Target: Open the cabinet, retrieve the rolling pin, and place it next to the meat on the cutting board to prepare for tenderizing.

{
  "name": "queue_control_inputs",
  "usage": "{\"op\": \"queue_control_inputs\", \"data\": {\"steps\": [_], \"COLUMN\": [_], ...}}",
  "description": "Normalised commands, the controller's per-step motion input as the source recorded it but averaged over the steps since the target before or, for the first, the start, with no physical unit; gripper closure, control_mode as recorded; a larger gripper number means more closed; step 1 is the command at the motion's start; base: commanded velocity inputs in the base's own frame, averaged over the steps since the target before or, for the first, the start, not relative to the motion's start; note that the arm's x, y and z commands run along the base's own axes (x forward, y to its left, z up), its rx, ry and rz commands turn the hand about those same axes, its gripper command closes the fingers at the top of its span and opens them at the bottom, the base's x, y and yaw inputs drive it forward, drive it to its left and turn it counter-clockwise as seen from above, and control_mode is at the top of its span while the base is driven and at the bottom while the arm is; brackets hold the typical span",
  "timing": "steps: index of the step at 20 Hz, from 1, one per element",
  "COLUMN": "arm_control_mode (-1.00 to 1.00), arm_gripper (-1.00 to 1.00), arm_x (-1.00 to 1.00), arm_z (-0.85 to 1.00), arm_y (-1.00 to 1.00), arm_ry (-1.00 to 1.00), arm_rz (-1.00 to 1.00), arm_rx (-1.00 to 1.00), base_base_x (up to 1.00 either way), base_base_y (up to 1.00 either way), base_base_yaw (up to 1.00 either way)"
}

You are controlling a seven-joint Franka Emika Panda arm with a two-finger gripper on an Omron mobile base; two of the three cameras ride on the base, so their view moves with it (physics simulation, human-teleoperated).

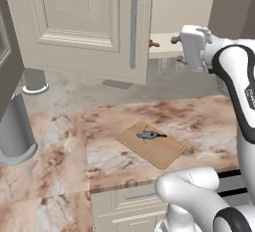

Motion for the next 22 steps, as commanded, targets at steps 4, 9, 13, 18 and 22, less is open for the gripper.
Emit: {"op": "queue_control_inputs", "data": {"steps": [4, 9, 13, 18, 22], "arm_control_mode": [-1.00, -1.00, -1.00, -1.00, -1.00], "arm_gripper": [-1.00, -1.00, -1.00, -1.00, -1.00], "arm_x": [0.58, 0.56, 0.38, 0.04, 0.00], "arm_z": [-0.15, -0.11, -0.08, -0.09, -0.09], "arm_y": [0.36, 0.36, 0.40, 0.59, 0.73], "arm_ry": [0.08, 0.07, 0.06, 0.03, 0.02], "arm_rz": [0.07, 0.06, 0.08, 0.14, 0.17], "arm_rx": [0.06, 0.07, 0.06, 0.04, 0.02], "base_base_x": [0.00, 0.00, 0.00, 0.00, 0.00], "base_base_y": [0.00, 0.00, 0.00, 0.00, 0.00], "base_base_yaw": [0.00, 0.00, 0.00, 0.00, 0.00]}}
